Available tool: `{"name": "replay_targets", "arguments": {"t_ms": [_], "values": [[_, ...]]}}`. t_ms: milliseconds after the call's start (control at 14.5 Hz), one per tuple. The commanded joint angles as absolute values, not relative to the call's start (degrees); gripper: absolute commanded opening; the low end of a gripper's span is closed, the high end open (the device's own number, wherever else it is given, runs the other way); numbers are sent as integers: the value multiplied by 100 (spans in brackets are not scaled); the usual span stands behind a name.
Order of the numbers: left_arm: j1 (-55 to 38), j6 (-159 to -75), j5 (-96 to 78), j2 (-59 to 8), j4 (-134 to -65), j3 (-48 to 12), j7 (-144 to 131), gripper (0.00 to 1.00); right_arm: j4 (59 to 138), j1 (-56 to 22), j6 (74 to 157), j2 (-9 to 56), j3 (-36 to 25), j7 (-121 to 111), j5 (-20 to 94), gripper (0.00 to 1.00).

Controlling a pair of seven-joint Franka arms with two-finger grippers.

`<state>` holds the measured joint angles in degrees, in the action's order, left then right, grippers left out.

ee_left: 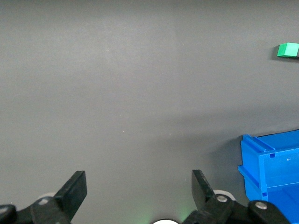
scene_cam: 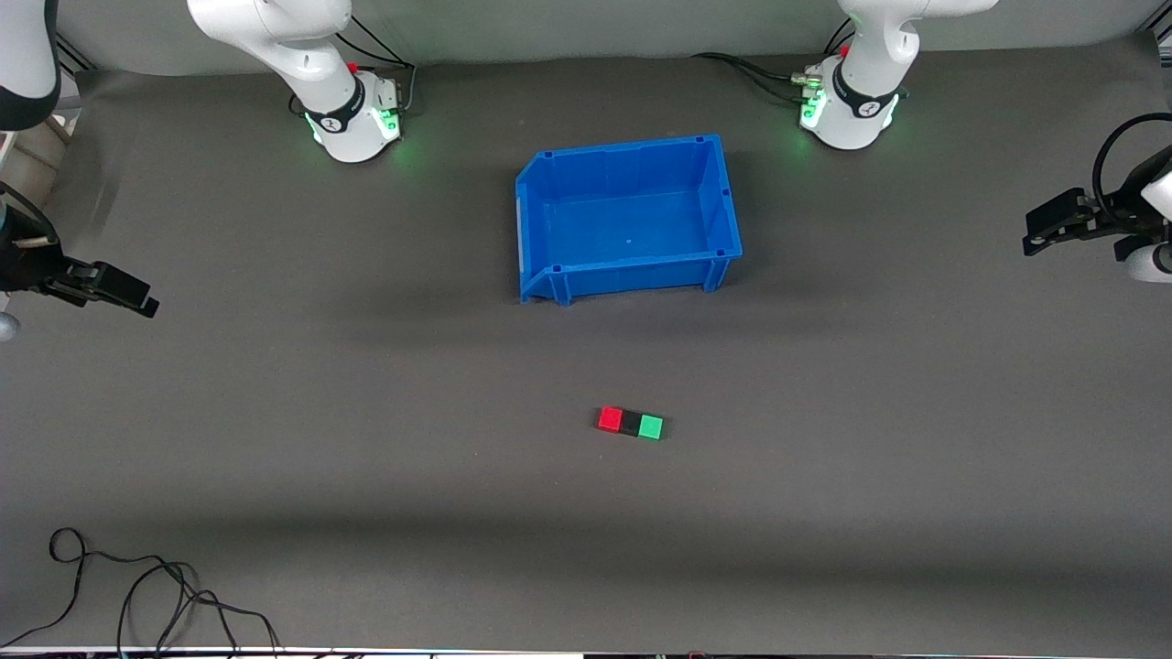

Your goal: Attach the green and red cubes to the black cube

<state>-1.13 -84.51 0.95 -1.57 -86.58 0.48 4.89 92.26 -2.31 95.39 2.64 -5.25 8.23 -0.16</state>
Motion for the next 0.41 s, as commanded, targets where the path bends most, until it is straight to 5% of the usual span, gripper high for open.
{"name": "replay_targets", "arguments": {"t_ms": [0,345], "values": [[-158,-8499,158,-88,-8701,79,563,100,9114,-281,9431,334,-554,721,-149,99],[-149,-8499,141,-105,-8692,88,492,100,9132,-281,9431,325,-562,729,-141,99]]}}
